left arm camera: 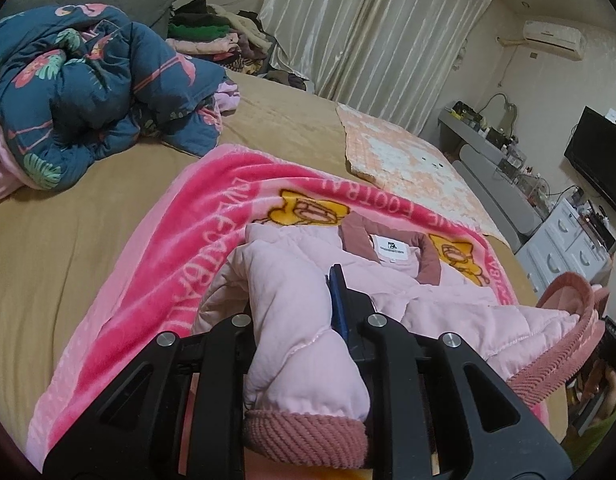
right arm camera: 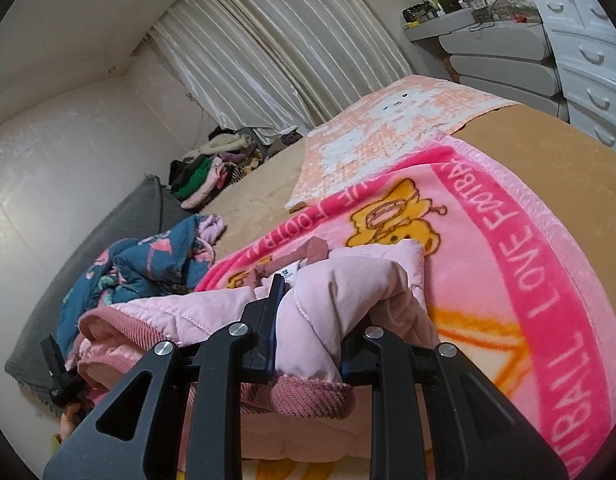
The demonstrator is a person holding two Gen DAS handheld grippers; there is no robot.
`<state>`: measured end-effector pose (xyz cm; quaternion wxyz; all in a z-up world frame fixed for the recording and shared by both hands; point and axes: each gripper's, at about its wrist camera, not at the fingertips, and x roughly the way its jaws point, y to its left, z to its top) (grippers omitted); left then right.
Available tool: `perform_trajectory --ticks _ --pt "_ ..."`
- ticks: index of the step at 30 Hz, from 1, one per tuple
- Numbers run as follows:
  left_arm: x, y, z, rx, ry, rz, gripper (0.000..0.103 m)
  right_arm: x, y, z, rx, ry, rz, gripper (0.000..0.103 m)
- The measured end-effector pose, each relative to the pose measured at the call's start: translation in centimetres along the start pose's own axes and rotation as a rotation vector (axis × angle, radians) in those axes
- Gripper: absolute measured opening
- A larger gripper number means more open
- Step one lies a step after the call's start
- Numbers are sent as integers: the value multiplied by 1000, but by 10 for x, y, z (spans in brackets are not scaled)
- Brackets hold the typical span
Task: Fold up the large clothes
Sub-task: 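Lift the hem with both tools and fold it up toward the collar, then open both tools and release the folded hem onto the jacket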
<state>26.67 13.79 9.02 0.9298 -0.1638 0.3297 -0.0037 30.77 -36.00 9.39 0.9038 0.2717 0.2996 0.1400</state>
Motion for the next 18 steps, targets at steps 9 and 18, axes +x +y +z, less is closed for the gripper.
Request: perform_trajectory --ticks 9,18 --pt "18 5 -4 -2 -3 1 18 28 -4 6 -14 36 -51 21" --pt "35 10 -14 -10 -20 -21 37 77 -15 6 -17 85 -135 21"
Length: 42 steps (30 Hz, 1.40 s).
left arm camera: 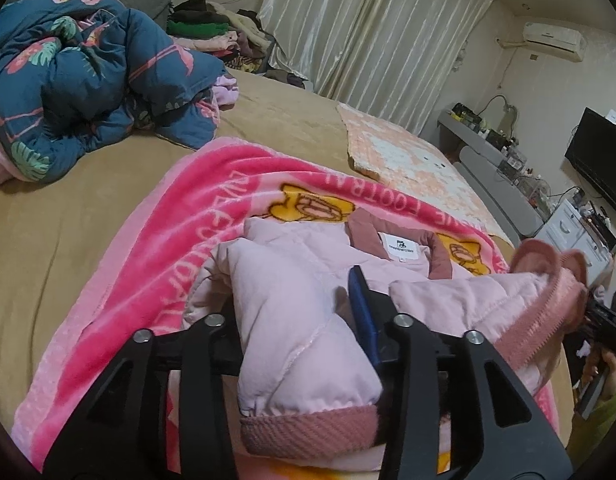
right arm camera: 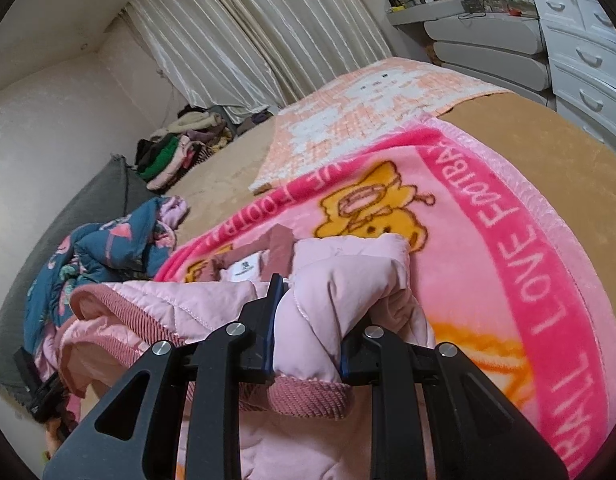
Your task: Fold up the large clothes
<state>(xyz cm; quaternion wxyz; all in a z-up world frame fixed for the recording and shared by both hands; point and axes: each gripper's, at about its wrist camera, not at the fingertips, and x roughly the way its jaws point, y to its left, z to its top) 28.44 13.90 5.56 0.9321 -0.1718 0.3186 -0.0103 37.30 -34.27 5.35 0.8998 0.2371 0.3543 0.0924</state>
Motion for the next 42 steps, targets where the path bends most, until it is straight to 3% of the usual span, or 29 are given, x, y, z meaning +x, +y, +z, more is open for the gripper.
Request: perform_trajectory --ticks 5,12,15,18,21,23,25,35,42 --pt "-1 -5 -5 -2 -29 -31 59 27 -7 -3 17 41 -40 23" --pt "-19 -15 -9 46 -55 -63 75 38 -10 -3 56 60 -30 27" --pt "-33 -17 -8 70 -94 -33 83 36 -13 -3 71 63 -9 30" --pt "-43 -17 -7 80 -115 -30 86 33 -14 -2 87 61 18 36" --pt "-48 -19 -11 101 -116 -5 87 29 -16 -1 119 56 67 50" --pt "-47 -22 -15 115 -108 9 89 21 -13 -1 132 43 107 76" --pt "-45 -24 -19 127 -98 24 90 12 -9 0 116 16 92 90" --pt "-50 -36 -31 182 -91 70 94 -39 -2 -10 31 -75 80 97" --pt "-49 -40 -39 204 -76 104 94 -77 -7 -33 -68 -151 -1 99"
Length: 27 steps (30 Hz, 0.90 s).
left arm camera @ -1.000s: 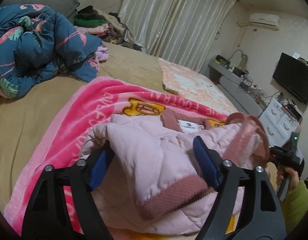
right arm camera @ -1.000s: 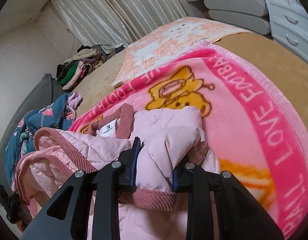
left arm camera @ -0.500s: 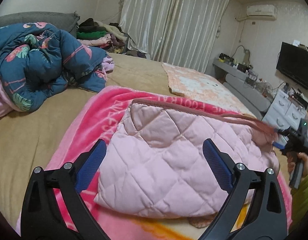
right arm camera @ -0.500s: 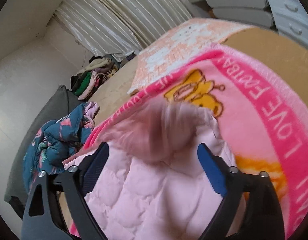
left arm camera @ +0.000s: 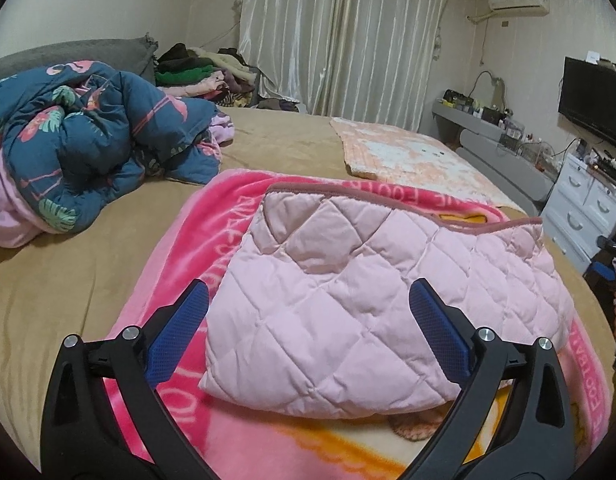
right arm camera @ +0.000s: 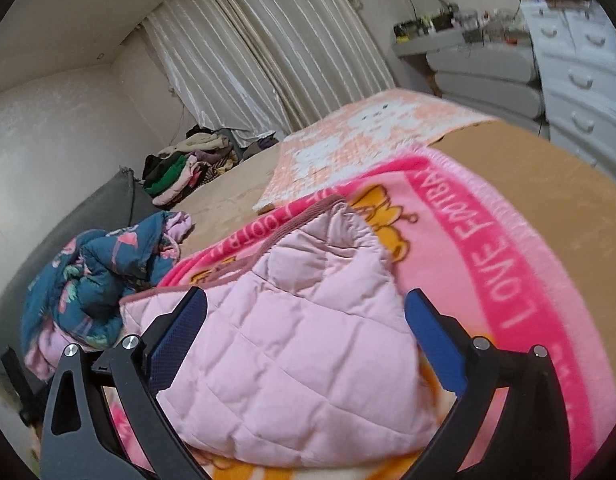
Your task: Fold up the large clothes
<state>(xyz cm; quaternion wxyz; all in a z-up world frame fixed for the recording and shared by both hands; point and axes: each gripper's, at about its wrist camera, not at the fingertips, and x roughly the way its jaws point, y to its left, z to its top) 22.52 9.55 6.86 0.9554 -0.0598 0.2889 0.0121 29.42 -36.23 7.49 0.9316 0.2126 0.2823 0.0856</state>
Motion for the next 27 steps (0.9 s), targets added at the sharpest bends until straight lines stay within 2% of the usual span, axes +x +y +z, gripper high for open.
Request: perform_trajectory --ticks 7,11,15,27 --pt "6 3 -15 23 22 50 94 -19 -7 -25 -97 -18 -79 99" --pt "17 15 -27 28 43 86 94 -15 -7 -42 -163 3 -132 99" --pt "30 31 -36 1 68 108 94 0 -6 -57 -205 42 -158 99" --pt "67 53 -53 -6 142 88 94 57 6 -76 -296 140 -201 99"
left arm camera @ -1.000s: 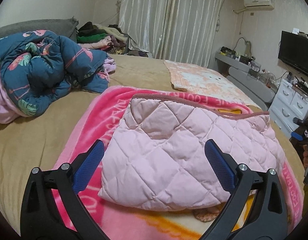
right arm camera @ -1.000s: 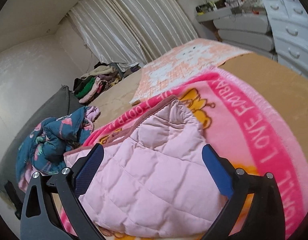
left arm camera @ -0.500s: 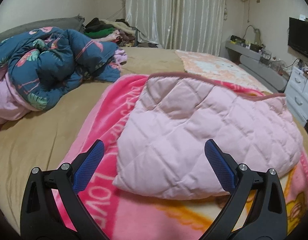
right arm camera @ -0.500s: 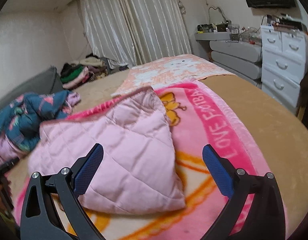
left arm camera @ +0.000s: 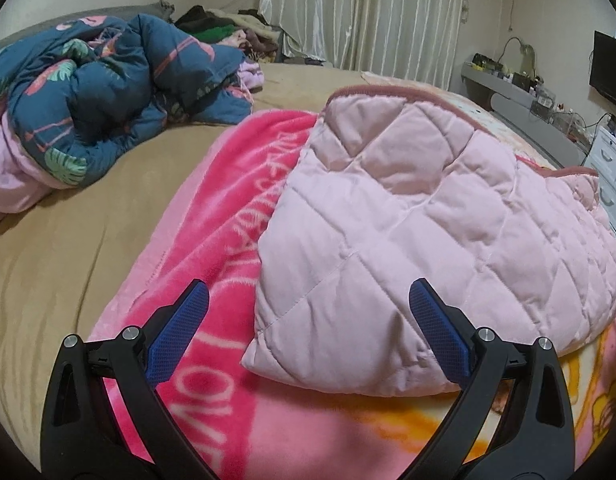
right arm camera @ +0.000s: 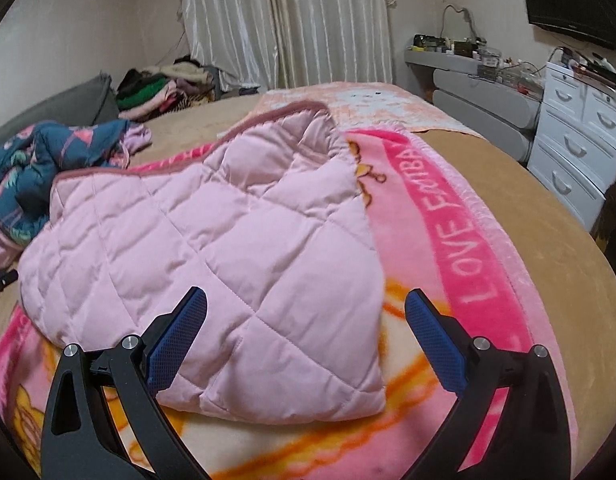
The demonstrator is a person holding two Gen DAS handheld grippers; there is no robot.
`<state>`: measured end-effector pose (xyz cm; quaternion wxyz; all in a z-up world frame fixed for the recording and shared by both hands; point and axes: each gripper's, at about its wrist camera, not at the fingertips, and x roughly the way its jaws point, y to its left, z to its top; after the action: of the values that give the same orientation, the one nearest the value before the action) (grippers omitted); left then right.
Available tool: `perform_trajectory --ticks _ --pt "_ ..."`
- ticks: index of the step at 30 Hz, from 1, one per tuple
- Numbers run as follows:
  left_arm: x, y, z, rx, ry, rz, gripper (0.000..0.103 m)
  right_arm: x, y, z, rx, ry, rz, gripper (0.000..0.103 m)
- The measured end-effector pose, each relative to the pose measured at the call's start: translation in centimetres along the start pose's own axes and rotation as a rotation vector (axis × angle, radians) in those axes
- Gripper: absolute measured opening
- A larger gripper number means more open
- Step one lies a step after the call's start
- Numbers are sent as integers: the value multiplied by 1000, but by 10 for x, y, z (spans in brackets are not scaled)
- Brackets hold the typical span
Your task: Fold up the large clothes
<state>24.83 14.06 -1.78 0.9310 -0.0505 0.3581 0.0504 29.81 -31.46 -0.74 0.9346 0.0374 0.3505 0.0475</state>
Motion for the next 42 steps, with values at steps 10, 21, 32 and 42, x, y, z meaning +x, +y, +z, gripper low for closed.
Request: perform_trajectory --ticks 10,21,32,42 --pt "19 -5 -1 31 27 -27 94 27 2 0 0 32 -4 99" --pt "38 -2 5 -15 53 -91 94 42 2 7 -13 25 37 88" --pt "29 -26 4 54 1 -87 22 18 1 8 -22 -55 35 20" --pt "-4 -34 47 76 -143 -70 11 2 9 67 19 -182 58 16"
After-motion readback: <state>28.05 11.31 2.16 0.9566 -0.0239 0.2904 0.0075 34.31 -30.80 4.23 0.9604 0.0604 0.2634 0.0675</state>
